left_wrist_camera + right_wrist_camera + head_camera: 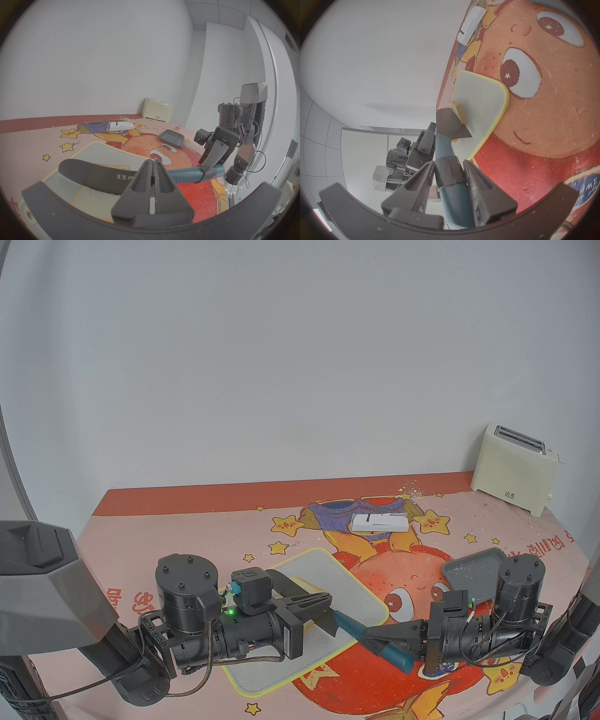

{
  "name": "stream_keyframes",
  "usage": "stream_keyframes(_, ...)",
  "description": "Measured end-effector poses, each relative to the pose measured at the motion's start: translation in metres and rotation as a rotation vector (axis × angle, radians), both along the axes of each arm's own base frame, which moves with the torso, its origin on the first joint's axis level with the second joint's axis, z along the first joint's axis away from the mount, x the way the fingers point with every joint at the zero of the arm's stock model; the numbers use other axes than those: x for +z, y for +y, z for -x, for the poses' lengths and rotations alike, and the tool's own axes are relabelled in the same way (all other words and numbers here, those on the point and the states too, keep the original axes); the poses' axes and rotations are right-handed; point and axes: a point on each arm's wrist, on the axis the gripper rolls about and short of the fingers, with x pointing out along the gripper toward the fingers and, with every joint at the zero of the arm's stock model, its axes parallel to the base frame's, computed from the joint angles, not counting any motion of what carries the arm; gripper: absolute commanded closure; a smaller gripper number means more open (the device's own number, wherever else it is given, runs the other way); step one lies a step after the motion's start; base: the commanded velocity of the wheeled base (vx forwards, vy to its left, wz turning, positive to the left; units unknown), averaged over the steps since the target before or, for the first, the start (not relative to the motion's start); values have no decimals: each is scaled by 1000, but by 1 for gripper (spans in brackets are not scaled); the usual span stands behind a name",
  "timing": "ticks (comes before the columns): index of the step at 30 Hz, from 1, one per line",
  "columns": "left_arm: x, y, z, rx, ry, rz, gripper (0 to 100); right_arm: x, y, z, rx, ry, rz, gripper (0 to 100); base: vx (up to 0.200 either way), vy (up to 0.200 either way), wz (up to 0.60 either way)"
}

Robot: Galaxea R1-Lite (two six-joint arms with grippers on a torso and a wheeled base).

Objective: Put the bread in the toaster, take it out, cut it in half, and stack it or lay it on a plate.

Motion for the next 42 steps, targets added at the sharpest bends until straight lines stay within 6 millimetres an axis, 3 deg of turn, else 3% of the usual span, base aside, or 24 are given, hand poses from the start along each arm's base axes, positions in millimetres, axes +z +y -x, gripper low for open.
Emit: stream_keyframes(42,0,0,0,-4,-1,2,100,-14,0,-1,-7,-50,-43,100,0,0,0)
